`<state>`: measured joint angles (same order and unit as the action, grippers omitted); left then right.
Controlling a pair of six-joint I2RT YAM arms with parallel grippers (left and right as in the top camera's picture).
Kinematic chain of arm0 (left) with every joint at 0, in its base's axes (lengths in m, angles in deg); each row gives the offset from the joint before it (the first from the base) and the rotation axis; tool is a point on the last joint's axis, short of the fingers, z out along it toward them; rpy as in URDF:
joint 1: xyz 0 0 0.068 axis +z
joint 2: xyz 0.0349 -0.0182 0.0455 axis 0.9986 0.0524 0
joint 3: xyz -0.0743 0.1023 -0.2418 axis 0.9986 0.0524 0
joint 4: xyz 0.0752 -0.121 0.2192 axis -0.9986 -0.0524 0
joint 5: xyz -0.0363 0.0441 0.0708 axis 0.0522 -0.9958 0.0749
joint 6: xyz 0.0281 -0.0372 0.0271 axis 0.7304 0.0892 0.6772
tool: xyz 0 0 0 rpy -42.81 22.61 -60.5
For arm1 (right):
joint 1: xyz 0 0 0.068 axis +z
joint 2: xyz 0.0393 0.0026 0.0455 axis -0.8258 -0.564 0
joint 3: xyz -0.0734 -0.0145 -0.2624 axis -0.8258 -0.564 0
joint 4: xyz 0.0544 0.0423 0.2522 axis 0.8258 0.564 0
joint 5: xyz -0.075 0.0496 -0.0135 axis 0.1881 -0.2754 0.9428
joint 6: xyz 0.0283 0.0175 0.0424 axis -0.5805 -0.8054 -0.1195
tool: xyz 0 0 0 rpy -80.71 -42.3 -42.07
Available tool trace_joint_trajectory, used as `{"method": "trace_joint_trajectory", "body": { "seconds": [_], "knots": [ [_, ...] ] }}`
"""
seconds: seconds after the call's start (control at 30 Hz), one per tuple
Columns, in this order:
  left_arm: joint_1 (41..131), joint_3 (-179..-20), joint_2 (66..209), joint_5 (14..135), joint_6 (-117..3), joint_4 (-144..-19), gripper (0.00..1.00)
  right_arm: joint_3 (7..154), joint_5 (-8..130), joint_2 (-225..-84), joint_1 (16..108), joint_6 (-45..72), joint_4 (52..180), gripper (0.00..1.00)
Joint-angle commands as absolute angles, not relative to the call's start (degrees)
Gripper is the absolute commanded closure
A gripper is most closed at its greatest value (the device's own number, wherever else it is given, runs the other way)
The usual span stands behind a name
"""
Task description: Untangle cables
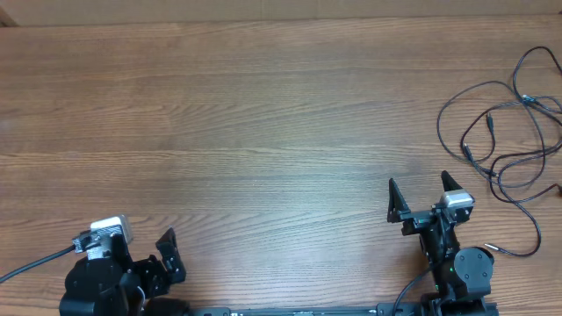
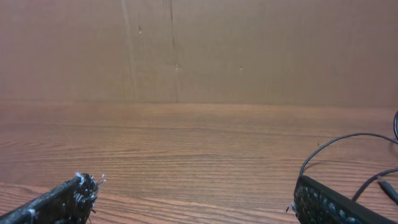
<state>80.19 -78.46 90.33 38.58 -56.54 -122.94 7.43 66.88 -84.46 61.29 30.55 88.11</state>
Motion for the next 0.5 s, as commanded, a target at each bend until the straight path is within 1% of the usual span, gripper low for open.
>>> {"method": "trace_joint_trajectory", "body": {
  "seconds": [0.0, 0.07, 0.17, 0.33, 0.47],
  "knots": [
    [82.57, -78.17, 89.21, 36.51, -56.61, -122.41, 0.0, 6.86, 67.01, -84.15, 61.12, 30.63, 88.01, 0.0],
    [83.32, -77.02, 88.07, 36.18, -55.91, -120.64, 0.01, 6.86, 67.01, -84.15, 61.12, 30.63, 88.01, 0.0],
    [84.85, -71.7, 84.32, 36.83, -52.21, -113.69, 0.0, 6.88, 67.01, -84.15, 61.12, 30.63, 88.01, 0.0],
    [88.1, -56.65, 75.79, 41.21, -46.03, -98.87, 0.0, 6.86, 67.01, -84.15, 61.12, 30.63, 88.01, 0.0],
    [90.07, -46.48, 70.15, 44.13, -43.56, -88.49, 0.0, 6.86, 67.01, -84.15, 61.12, 30.63, 88.01, 0.0]
  ]
}}
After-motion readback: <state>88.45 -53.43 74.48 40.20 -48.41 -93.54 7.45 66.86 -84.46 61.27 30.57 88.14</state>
